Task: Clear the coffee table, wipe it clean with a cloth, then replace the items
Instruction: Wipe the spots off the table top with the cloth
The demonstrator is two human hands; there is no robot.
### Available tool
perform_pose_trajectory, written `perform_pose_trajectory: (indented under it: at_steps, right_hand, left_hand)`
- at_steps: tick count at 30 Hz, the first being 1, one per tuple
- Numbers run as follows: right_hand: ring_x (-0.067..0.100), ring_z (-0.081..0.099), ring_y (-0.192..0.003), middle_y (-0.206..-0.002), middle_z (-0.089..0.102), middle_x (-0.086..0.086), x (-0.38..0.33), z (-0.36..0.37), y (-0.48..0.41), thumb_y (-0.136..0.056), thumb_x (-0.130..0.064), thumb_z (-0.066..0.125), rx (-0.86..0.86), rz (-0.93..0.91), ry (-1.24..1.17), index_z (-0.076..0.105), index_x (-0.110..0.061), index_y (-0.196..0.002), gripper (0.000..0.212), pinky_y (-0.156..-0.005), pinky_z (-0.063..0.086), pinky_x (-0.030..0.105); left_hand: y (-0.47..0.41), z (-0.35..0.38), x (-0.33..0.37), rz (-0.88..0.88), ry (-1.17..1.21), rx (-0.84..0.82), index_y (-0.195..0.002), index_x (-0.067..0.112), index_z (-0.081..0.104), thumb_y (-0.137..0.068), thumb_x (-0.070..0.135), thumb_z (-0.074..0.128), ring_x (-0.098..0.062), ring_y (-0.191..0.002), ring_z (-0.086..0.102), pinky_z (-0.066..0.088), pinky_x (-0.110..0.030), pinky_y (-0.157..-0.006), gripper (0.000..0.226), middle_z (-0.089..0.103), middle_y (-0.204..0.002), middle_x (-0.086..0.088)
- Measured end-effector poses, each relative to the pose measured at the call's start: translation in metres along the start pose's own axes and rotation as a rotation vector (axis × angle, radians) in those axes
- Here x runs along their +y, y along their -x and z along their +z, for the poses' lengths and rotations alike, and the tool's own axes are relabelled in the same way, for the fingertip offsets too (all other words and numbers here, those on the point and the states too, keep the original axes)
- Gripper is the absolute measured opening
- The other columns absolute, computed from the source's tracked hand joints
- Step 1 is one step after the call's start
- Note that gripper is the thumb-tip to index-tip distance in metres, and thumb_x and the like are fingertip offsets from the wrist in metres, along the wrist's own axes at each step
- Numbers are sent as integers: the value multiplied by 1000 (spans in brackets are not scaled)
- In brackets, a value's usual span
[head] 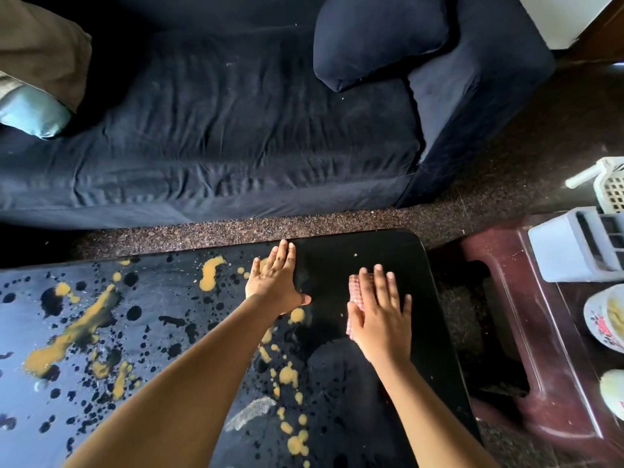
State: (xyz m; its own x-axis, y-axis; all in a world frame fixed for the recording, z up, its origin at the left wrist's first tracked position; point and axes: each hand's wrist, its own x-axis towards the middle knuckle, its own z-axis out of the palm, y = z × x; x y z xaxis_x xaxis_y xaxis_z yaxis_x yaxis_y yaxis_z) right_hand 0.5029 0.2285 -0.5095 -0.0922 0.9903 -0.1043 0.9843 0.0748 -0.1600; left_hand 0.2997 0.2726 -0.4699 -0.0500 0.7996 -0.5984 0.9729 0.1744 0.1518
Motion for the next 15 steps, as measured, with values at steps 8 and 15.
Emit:
perform_pose_trajectory:
  at_steps: [8,15]
  right_hand:
    - [27,27,-142,-155,27,4,-46,7,22,-87,-46,42,-29,-228,-14,32,-27,-145,62,-107,28,59]
    - [27,20,-144,-156,24,8,-6,4,33,-89,-48,48,13,-25,8,31,-20,-148,66,-108,23,58]
  left_hand:
    - [29,13,-1,6,53,192,-153,17,-1,-91,51,51,-15,-147,-11,-9,-40,-118,88,-11,-160,-1]
    - [142,73,-25,-98,219,289,-152,24,-2,-97,41,44,-10,-142,-19,-9,-34,-117,74,-14,-158,4]
